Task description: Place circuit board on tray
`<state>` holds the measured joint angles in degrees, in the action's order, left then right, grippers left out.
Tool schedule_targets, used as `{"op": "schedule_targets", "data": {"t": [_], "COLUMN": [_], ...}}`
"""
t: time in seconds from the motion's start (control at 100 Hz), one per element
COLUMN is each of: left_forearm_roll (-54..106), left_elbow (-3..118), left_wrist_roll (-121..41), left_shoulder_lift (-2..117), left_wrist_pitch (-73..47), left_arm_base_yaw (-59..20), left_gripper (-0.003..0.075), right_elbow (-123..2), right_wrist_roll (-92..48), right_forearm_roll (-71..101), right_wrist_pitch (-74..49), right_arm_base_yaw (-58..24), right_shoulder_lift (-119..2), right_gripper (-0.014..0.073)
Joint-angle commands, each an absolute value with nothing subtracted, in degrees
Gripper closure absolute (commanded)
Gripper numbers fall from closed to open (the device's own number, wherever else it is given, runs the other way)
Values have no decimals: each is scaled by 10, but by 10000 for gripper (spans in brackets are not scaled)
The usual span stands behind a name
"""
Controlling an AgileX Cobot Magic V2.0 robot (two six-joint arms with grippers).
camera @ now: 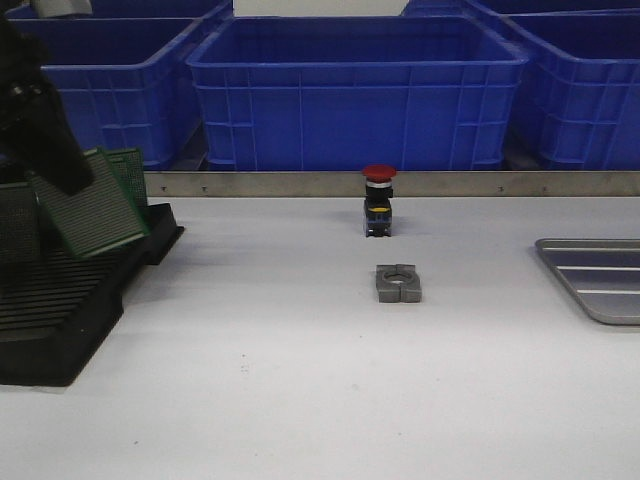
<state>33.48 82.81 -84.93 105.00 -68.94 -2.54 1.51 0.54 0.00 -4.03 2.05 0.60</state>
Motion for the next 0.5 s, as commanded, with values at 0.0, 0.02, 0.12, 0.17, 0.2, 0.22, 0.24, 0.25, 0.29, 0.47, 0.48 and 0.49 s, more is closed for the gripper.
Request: {"op": "schedule_targets", "data": {"t": [0.0, 0.02, 0.12, 0.17, 0.2, 0.22, 0.24, 0.25, 0.29, 0.47, 0.48, 0.49], "left_forearm_roll": [445, 461, 512, 529, 536, 541, 543, 546, 550, 552, 553, 553], "left_elbow": [847, 847, 847, 847, 847, 847, 847, 847, 847, 847, 847, 847], "left_wrist_roll": [-843, -843, -843, -843, -843, -843, -843, -843, -843, -843, -843, -843], "left_shoulder_lift": [1016, 1016, 1016, 1016, 1016, 1016, 1016, 1016, 1016, 1016, 1016, 1016], "left_wrist_pitch": [-734, -734, -734, -734, -734, -734, -734, -734, -734, -731, -731, -731], "left_arm_base_yaw": [-37, -39, -59, -73, -82, -89, -96, -99, -114, -181, -184, -186], "left_gripper": [741, 741, 741, 741, 741, 741, 741, 741, 741, 741, 741, 741], "right_elbow": [8, 8, 8, 8, 8, 8, 8, 8, 8, 8, 8, 8], "right_wrist_roll": [4, 4, 4, 4, 4, 4, 4, 4, 4, 4, 4, 4], "right_forearm_roll": [-5, -5, -5, -5, -5, -5, -5, -5, -5, -5, -5, -5], "right_wrist_pitch": [5, 5, 5, 5, 5, 5, 5, 5, 5, 5, 5, 5], "right_arm_base_yaw": [23, 23, 23, 23, 23, 23, 23, 23, 23, 23, 23, 23], "right_shoulder_lift": [21, 21, 21, 21, 21, 21, 21, 21, 21, 21, 21, 21], "right_gripper": [653, 653, 653, 653, 653, 653, 653, 653, 653, 653, 653, 653]}}
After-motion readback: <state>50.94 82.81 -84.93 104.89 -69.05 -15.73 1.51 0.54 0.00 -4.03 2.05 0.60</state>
